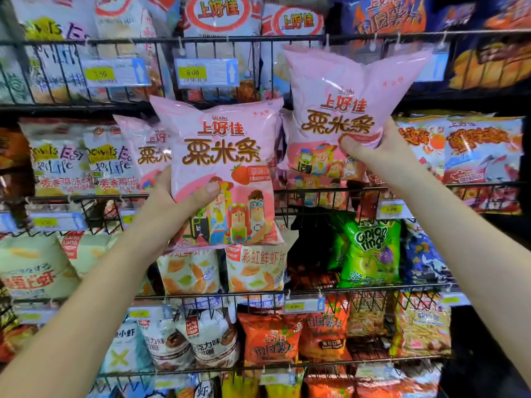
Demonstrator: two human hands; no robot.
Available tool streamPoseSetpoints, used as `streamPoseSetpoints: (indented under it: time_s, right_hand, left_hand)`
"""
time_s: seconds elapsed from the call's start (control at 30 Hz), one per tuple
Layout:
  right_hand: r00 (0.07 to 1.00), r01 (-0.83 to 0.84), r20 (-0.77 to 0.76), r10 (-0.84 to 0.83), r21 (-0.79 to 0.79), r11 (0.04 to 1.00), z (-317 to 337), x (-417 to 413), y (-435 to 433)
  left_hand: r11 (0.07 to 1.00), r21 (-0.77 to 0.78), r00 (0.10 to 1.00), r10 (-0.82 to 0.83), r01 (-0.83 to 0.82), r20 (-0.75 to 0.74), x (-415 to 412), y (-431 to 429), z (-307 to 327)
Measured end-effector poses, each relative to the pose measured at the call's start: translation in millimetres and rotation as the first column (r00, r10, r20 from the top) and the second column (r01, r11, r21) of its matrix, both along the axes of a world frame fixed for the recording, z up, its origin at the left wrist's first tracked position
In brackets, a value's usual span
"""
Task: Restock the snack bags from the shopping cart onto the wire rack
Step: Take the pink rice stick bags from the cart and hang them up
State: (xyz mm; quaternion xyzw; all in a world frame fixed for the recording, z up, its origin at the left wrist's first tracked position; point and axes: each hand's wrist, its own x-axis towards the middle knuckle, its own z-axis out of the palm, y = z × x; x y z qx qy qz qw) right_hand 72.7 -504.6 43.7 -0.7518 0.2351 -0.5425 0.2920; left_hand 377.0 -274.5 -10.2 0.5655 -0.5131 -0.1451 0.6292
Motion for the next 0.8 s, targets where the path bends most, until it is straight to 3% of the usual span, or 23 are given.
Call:
streamPoseSetpoints:
  time_s: [0.17,0.53,0.8]
  right_hand:
    - [0.99,-0.008,-0.143,0.004,-0.028,1.0,-9.1,-0.7,-8.8]
    - [0.922,-0.001,-0.386,-0.02,-0.054,0.999,-9.7,-5.4,-33.2]
    - [0.876,-0.032,-0.482,0.038,0.02,0.999,-10.2,-8.2,-39.4]
  left_hand:
    - [0.996,0.055,0.998,0.066,-0.066,0.0,14.4,-8.8,-5.6]
    - [1.0,0.015,1.0,0.016,-0.016,-0.023,12.9,-17.4,-9.4]
    - [0.999,0.0,0.998,-0.042,0.043,-0.054,-4.1,-18.6,-8.5]
